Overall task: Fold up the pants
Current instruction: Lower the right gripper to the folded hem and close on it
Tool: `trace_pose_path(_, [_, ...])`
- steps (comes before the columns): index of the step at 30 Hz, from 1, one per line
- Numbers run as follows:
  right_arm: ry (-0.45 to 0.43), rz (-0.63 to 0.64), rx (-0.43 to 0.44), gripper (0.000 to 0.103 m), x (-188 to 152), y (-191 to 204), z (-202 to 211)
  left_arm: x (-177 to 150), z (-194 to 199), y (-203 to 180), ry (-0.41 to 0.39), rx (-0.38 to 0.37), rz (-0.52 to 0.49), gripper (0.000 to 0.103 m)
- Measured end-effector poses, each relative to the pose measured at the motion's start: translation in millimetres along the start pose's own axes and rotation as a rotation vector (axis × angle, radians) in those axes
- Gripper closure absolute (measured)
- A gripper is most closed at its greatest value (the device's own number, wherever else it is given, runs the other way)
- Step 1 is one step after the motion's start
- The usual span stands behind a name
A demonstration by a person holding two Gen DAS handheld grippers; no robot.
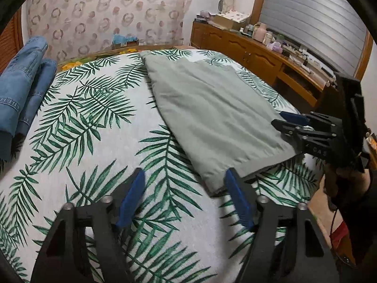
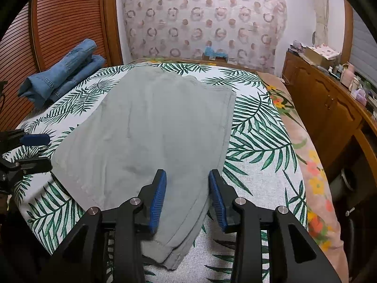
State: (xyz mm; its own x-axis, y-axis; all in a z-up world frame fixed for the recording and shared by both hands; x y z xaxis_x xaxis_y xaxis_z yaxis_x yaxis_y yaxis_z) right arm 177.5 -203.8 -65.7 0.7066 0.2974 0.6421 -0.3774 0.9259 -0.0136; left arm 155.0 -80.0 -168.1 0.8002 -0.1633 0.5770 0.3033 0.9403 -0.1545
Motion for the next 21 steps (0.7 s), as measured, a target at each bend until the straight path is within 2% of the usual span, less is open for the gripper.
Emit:
trace_pose_path(2, [-0.006, 0.02, -0.029, 0.064, -0.8, 5.9, 2.8, -2.1, -0.3, -2.5, 0.01, -0.02, 0.008, 0.044])
trace_pose_path(5, [-0.027, 0.024, -0.006, 0.064, -4.8, 11.3, 18.2, -2.2, 0.6, -7.8, 0.005, -0.015, -0.002, 0.045])
trace_pose_path(13, [-0.053, -0.048, 0.023, 0.064, -26.1, 7.8, 50.6, 0.6, -5.0, -12.8, 0.007, -0.013, 0.0, 0.046])
trace_pose_path(21, [-0.043, -0.076, 0.016, 0.064, -40.5, 5.1, 54.4, -3.5, -7.1, -13.3, -0.011, -0.004, -0.009, 0.046])
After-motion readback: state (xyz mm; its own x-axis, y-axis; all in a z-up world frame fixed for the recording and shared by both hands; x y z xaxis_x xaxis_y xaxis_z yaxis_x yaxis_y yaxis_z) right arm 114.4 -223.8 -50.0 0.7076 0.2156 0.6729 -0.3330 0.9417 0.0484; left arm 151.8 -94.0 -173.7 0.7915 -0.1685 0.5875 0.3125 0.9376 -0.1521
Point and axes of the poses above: each gripper's, at about its wrist camera, not at the fingertips, and z roughly against the way its jaws point, y to its left, x to its top, the point moved 5 cm from there along -z, roughly the way its jaws point, and after that the axes turned 6 degrees about y, right-handed, at the moved point
